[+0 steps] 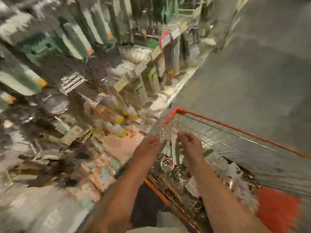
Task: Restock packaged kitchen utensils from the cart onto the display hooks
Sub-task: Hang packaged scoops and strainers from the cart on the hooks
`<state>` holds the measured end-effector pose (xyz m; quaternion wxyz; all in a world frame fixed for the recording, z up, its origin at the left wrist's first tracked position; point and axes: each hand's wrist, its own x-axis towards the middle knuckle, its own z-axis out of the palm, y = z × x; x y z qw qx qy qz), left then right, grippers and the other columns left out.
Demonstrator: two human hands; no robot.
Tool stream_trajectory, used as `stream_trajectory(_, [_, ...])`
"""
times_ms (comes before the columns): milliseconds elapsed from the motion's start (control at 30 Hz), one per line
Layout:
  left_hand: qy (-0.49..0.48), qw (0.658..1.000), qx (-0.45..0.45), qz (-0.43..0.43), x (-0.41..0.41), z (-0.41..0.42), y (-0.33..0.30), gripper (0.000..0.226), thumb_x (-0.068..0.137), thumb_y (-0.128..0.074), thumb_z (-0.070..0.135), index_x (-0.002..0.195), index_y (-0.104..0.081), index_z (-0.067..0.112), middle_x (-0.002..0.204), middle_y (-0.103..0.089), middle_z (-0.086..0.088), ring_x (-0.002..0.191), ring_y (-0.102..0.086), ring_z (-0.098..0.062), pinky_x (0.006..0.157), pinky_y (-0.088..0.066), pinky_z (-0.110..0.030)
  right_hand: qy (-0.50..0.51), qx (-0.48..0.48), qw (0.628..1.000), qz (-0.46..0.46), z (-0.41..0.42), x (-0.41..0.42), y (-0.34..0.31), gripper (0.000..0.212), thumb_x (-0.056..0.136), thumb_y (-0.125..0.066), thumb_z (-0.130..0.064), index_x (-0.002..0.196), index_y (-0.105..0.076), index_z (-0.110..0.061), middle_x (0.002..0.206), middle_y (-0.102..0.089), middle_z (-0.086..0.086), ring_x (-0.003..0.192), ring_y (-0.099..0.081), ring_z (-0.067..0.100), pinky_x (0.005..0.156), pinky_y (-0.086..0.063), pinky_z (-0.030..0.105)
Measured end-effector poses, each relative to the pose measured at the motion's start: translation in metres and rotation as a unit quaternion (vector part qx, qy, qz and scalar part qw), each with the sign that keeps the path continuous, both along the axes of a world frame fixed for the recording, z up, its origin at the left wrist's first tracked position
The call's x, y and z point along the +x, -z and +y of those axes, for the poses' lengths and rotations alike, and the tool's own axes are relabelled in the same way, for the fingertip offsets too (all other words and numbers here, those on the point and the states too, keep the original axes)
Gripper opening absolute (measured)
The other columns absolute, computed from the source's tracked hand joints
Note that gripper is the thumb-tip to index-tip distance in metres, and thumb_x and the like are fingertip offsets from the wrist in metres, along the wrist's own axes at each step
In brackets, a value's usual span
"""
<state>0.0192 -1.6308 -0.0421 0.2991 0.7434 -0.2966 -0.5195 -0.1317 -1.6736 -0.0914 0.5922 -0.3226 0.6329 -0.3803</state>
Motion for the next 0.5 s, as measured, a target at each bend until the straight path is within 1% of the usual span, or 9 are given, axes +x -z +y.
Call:
stream_trajectory(33, [0.034, 0.999, 0.014, -0.005, -0.016, -0.002, 0.010, 0.013, 0.086, -0.063, 0.045, 0.085, -0.069, 0.034, 0.107, -0.074, -0.008, 0.093, -0.069, -0.024, 0.088, -0.055, -0.045, 0.018, 0.016, 1.000, 0.003, 0.004, -0.019, 0.011, 0.021, 0.079, -0.077, -0.047, 0.088, -0.076, -0.028, 0.088, -0.074, -0.002, 0.085, -0.065, 0.023, 0.070, -0.046, 0.033])
stream_trajectory(67, [0.047, 0.999, 0.027, 0.003, -0.028, -0.004, 0.018, 0.009, 0.086, -0.066, 0.042, 0.087, -0.070, 0.034, 0.105, -0.074, -0.006, 0.091, -0.068, -0.021, 0.088, -0.055, -0.045, 0.030, 0.032, 0.999, 0.003, 0.008, -0.033, 0.020, 0.020, 0.086, -0.077, -0.043, 0.095, -0.073, -0.025, 0.095, -0.074, 0.000, 0.089, -0.066, 0.024, 0.073, -0.048, 0.034])
stream_trajectory(167, [0.065, 0.994, 0.079, 0.025, -0.054, -0.003, 0.050, 0.010, 0.096, -0.069, 0.027, 0.104, -0.069, 0.032, 0.101, -0.074, -0.006, 0.080, -0.068, -0.014, 0.086, -0.059, -0.045, 0.052, 0.095, 0.994, 0.000, 0.029, -0.067, 0.047, 0.022, 0.097, -0.068, -0.041, 0.111, -0.065, -0.024, 0.113, -0.069, -0.001, 0.102, -0.065, 0.020, 0.091, -0.052, 0.037])
stream_trajectory(200, [0.082, 0.992, 0.093, 0.026, -0.060, -0.002, 0.061, 0.010, 0.097, -0.067, 0.025, 0.103, -0.067, 0.033, 0.105, -0.073, -0.007, 0.077, -0.066, -0.014, 0.079, -0.059, -0.041, 0.058, 0.114, 0.992, 0.005, 0.038, -0.078, 0.058, 0.026, 0.098, -0.066, -0.041, 0.116, -0.064, -0.023, 0.115, -0.068, -0.002, 0.102, -0.064, 0.018, 0.091, -0.051, 0.036])
stream_trajectory(267, [0.111, 0.988, 0.109, 0.003, -0.065, -0.002, 0.082, 0.009, 0.099, -0.066, 0.024, 0.100, -0.067, 0.034, 0.110, -0.072, -0.008, 0.076, -0.062, -0.013, 0.066, -0.052, -0.032, 0.067, 0.148, 0.987, 0.016, 0.055, -0.093, 0.076, 0.030, 0.101, -0.062, -0.039, 0.122, -0.063, -0.019, 0.115, -0.067, -0.002, 0.097, -0.062, 0.015, 0.078, -0.049, 0.030])
stream_trajectory(300, [0.118, 0.986, 0.119, -0.010, -0.066, -0.001, 0.090, 0.009, 0.099, -0.065, 0.024, 0.100, -0.068, 0.032, 0.109, -0.072, -0.007, 0.079, -0.063, -0.015, 0.066, -0.053, -0.033, 0.071, 0.164, 0.984, 0.016, 0.064, -0.099, 0.084, 0.029, 0.102, -0.061, -0.038, 0.122, -0.063, -0.018, 0.113, -0.066, -0.003, 0.095, -0.062, 0.014, 0.073, -0.047, 0.028])
stream_trajectory(400, [0.156, 0.974, 0.162, -0.033, -0.065, 0.001, 0.115, 0.018, 0.099, -0.064, 0.028, 0.115, -0.070, 0.021, 0.108, -0.073, -0.006, 0.090, -0.067, -0.020, 0.087, -0.056, -0.043, 0.074, 0.207, 0.975, 0.026, 0.088, -0.107, 0.104, 0.022, 0.104, -0.060, -0.036, 0.116, -0.064, -0.018, 0.106, -0.065, -0.003, 0.091, -0.060, 0.013, 0.069, -0.045, 0.026])
stream_trajectory(433, [0.174, 0.968, 0.175, -0.044, -0.063, 0.001, 0.122, 0.021, 0.100, -0.063, 0.031, 0.117, -0.068, 0.021, 0.110, -0.072, -0.004, 0.093, -0.066, -0.021, 0.088, -0.054, -0.041, 0.076, 0.218, 0.972, 0.031, 0.093, -0.108, 0.111, 0.016, 0.103, -0.060, -0.036, 0.108, -0.065, -0.021, 0.104, -0.065, -0.004, 0.090, -0.060, 0.011, 0.069, -0.045, 0.026])
stream_trajectory(500, [0.203, 0.959, 0.189, -0.062, -0.058, -0.001, 0.134, 0.020, 0.102, -0.059, 0.031, 0.118, -0.066, 0.021, 0.105, -0.069, -0.002, 0.088, -0.063, -0.017, 0.075, -0.049, -0.032, 0.079, 0.233, 0.969, 0.030, 0.100, -0.106, 0.121, 0.011, 0.103, -0.061, -0.036, 0.094, -0.061, -0.029, 0.103, -0.067, -0.005, 0.089, -0.060, 0.009, 0.072, -0.048, 0.026])
